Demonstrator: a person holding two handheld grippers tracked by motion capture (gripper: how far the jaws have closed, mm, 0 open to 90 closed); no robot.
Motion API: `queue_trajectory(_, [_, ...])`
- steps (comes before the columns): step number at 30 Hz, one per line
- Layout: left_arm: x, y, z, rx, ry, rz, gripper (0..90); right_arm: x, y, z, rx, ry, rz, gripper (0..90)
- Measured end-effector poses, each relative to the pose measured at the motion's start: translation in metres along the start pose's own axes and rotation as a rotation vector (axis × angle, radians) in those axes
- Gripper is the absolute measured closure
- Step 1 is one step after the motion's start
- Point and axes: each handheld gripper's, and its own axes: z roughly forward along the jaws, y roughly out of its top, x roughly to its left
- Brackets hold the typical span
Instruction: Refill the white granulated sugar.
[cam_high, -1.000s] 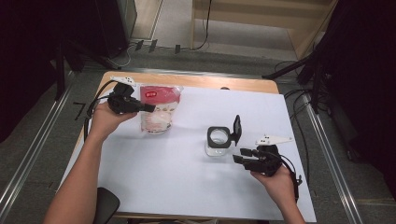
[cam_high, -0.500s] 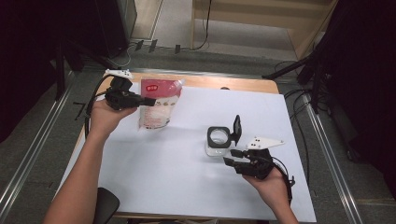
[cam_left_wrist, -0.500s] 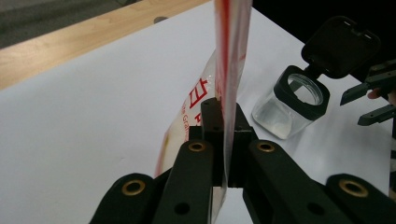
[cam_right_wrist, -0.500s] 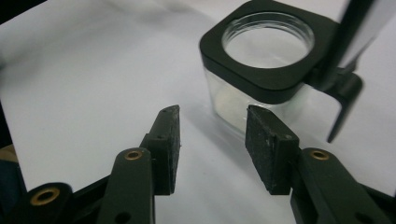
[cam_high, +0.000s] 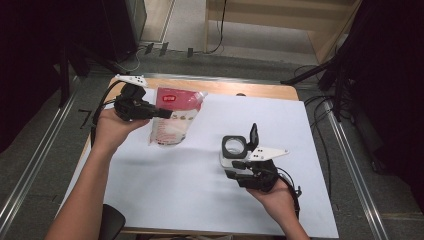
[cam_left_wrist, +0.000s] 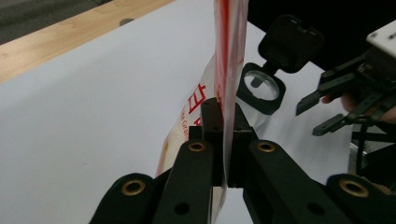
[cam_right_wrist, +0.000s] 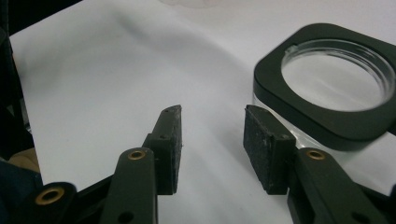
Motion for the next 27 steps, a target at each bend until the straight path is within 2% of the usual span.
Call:
queue_trajectory(3, [-0.007, 0.001, -0.005, -0.008, -0.012, -0.008, 90.0, 0.004, 0.003, 0.006, 0.017, -0.016, -0.005, 58.1])
queue_trajectory(6, [-0.016, 0.003, -0.009, -0.008, -0.011, -0.007, 90.0, 0.007, 0.006, 0.010, 0.008, -0.002, 0.006, 58.5])
queue_trajectory(11, [-0.022, 0.002, -0.009, 0.000, -0.023, -0.001, 90.0, 0.013, 0.014, 0.023, 0.015, -0.001, 0.013, 59.1])
queue_trajectory(12, [-0.023, 0.002, -0.009, 0.004, -0.032, -0.007, 90.0, 0.013, 0.015, 0.025, 0.013, 0.002, 0.020, 59.0])
queue_trajectory(17, [-0.027, 0.002, -0.007, 0.013, -0.023, 0.002, 90.0, 0.017, 0.026, 0.041, -0.011, 0.023, 0.055, 58.9])
queue_trajectory(18, [-0.028, 0.002, -0.007, 0.018, -0.029, 0.004, 90.0, 0.021, 0.030, 0.048, -0.008, 0.022, 0.027, 58.6])
queue_trajectory(23, [-0.030, 0.003, -0.005, 0.013, -0.039, 0.009, 90.0, 0.030, 0.033, 0.064, 0.006, 0.022, -0.014, 58.0])
queue_trajectory(27, [-0.032, 0.004, -0.004, 0.017, -0.035, 0.011, 90.0, 0.032, 0.034, 0.076, 0.022, 0.024, -0.004, 55.9])
